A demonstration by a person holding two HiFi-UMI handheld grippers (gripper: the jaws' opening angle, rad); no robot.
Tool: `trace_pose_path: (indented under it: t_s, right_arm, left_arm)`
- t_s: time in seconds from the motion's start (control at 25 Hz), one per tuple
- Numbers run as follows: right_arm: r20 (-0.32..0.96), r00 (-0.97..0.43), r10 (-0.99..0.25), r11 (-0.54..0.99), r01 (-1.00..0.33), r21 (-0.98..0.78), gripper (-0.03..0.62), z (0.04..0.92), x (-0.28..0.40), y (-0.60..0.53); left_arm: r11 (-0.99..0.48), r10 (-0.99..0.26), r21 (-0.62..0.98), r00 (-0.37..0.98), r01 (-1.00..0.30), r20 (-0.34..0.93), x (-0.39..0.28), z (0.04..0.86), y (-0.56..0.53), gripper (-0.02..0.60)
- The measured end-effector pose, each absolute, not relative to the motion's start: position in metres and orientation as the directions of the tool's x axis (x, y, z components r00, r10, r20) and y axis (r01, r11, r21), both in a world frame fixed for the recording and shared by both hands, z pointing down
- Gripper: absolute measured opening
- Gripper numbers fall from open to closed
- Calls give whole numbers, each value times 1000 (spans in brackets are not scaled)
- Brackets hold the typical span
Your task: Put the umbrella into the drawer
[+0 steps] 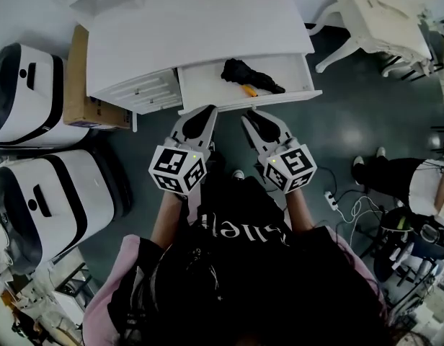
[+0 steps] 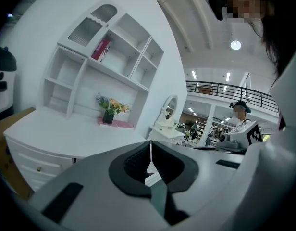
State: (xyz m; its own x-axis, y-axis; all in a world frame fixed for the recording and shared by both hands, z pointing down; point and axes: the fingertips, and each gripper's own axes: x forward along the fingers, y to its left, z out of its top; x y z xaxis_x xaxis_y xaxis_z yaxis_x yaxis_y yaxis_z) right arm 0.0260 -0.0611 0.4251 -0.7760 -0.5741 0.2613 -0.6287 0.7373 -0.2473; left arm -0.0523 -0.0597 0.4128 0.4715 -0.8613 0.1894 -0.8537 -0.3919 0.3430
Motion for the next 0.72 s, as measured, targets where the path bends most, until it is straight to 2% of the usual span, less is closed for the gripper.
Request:
trace_pose_path:
  t_s: [0.36, 0.72]
  right_arm:
    - [237, -839, -490, 805, -540, -248, 75, 425, 49, 2]
    - [238, -885, -400, 855, -453, -251, 60, 424, 52, 55]
  left_arm:
    - [-319, -903, 317, 388, -893, 185, -16, 410, 15, 20]
    - [-260, -927, 317, 328, -912, 182, -8, 414, 71, 20]
